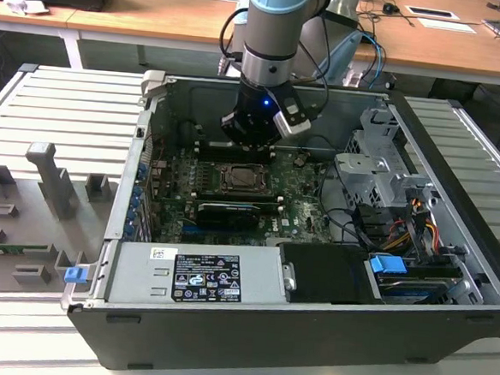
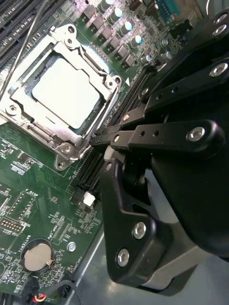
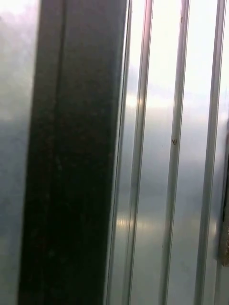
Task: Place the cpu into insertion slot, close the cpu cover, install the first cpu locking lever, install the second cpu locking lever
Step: 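Install the first cpu locking lever, then install the second cpu locking lever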
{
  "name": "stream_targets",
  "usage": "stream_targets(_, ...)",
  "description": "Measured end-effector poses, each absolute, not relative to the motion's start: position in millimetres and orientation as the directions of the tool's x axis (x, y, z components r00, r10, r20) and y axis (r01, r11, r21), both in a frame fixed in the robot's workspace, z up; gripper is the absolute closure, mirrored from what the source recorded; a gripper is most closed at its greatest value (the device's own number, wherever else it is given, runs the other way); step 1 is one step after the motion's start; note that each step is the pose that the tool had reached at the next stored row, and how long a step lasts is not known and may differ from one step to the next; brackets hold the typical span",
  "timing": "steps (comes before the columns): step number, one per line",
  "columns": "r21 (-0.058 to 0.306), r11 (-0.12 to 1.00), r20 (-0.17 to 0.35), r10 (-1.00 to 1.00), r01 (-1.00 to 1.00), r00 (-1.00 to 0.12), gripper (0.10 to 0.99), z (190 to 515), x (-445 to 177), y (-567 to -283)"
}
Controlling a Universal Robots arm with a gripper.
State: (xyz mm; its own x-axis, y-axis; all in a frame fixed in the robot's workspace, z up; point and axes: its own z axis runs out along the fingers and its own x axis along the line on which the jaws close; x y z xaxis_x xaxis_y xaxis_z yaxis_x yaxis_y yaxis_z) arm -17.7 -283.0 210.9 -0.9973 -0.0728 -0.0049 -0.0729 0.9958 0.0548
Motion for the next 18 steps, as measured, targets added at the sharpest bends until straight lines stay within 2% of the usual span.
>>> stream_targets(9, 0.055, 0.996, -0.005, -0.073, -0.073, -0.997, 0.980, 212, -18, -290)
stream_targets(14, 0.055, 0.996, -0.005, -0.073, -0.073, -0.997, 0.980, 237, -18, -290)
stream_targets(18, 0.055, 0.996, -0.005, -0.072, -0.072, -0.997, 0.980, 243, -18, -291)
